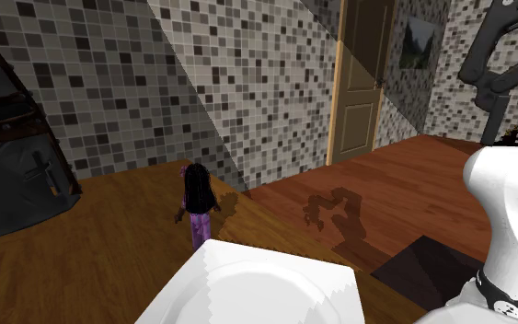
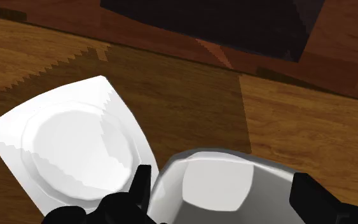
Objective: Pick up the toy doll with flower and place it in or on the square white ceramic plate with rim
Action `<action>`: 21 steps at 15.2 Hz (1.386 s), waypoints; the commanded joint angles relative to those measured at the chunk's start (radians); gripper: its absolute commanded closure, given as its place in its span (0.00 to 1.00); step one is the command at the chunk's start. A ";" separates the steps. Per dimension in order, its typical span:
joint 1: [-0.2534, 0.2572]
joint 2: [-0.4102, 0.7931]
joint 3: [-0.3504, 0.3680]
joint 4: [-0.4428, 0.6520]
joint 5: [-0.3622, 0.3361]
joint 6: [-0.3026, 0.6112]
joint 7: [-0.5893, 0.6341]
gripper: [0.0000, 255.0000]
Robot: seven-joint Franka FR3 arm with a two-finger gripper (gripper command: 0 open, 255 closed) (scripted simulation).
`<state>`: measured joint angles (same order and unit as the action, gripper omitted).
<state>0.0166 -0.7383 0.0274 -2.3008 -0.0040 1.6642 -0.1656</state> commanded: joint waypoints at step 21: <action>-0.129 0.574 -0.342 0.422 -0.043 0.036 -0.351 0.00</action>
<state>-0.1080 -0.1976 -0.3017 -1.9033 -0.0534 1.6990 -0.5017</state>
